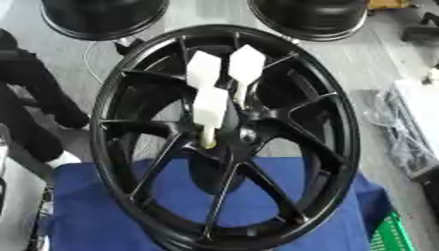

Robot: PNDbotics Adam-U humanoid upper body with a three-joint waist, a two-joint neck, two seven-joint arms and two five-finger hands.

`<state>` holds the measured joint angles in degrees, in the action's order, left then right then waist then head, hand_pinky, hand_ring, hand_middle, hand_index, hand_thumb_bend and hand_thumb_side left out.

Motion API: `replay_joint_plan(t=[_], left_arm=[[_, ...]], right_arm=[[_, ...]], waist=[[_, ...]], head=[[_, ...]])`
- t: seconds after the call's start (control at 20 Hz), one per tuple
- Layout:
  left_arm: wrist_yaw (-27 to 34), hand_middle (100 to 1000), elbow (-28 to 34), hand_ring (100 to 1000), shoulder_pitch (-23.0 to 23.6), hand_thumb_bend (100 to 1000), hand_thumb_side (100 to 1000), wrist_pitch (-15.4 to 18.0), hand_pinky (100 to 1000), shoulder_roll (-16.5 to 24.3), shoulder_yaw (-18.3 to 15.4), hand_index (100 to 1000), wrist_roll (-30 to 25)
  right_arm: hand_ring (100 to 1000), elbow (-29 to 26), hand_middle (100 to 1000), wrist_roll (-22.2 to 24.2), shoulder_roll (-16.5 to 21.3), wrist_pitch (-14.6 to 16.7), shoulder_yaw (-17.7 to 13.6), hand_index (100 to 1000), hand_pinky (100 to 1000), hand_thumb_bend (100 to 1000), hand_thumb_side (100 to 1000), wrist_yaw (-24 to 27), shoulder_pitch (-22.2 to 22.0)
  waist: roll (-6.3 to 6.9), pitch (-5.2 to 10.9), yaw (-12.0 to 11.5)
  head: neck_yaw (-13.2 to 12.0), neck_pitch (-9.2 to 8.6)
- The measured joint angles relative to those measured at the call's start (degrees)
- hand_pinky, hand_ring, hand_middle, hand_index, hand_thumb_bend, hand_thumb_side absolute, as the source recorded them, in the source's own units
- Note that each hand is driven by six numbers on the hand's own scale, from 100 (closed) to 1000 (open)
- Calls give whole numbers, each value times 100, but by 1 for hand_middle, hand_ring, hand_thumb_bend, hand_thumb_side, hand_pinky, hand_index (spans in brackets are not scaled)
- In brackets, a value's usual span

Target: Pull the pin out of the wheel hub.

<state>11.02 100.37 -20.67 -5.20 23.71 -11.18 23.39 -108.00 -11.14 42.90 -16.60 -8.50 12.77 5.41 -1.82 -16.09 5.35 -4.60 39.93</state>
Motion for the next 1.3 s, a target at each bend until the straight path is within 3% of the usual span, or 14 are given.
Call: replay_joint_plan(t=[0.25,0.3,0.35,0.4,0.5,0.8,1.0,1.05,1.1,1.3], left_arm=[[0,654,0,742,0,265,817,-15,593,0,-31,715,17],[0,654,0,743,0,265,819,-16,593,0,-34,715,18],[0,655,0,743,0,264,820,-18,593,0,-35,715,18],[0,654,0,743,1,264,822,-20,593,0,-35,715,17],[0,654,0,743,1,262,824,-21,593,1,-35,717,15],[0,657,0,745,2,263,824,-24,593,1,-35,716,12],[0,658,0,745,2,264,823,-29,593,1,-35,715,7],[-1,658,0,745,2,266,823,-30,593,1,-35,715,6],[-1,658,0,746,2,266,823,-30,593,1,-35,715,6],[-1,659,0,746,2,266,821,-29,593,1,-34,715,5]], right_arm=[[530,778,448,-671,-389,-229,-252,552,648,100,123,-802,-189],[590,945,526,-780,-431,-275,-293,653,689,100,227,-857,-189],[711,1103,674,-848,-467,-317,-316,777,715,100,265,-878,-189],[833,1243,898,-866,-496,-344,-321,924,775,100,292,-907,-190],[898,1451,980,-806,-522,-380,-329,968,819,114,344,-1060,-192],[940,1657,1000,-764,-582,-399,-400,990,851,188,486,-1345,-130],[922,1595,993,-954,-584,-355,-423,989,844,178,534,-1299,-84],[891,1541,953,-1012,-584,-332,-423,971,831,155,555,-1271,-84],[871,1435,925,-1079,-584,-293,-423,957,822,100,545,-1223,-73],[790,577,834,-1489,-577,-24,-361,877,776,100,451,-798,90]], waist=[[33,-11,4],[37,-16,4],[43,-22,5],[52,-25,9],[64,-26,16],[64,-26,23],[60,-26,22],[58,-25,19],[58,-25,19],[54,-24,8]], head=[[-92,-46],[-92,-64],[-93,-78],[-95,-80],[-100,-82],[-118,-86],[-120,-88],[-123,-89],[-126,-89],[-131,-88]])
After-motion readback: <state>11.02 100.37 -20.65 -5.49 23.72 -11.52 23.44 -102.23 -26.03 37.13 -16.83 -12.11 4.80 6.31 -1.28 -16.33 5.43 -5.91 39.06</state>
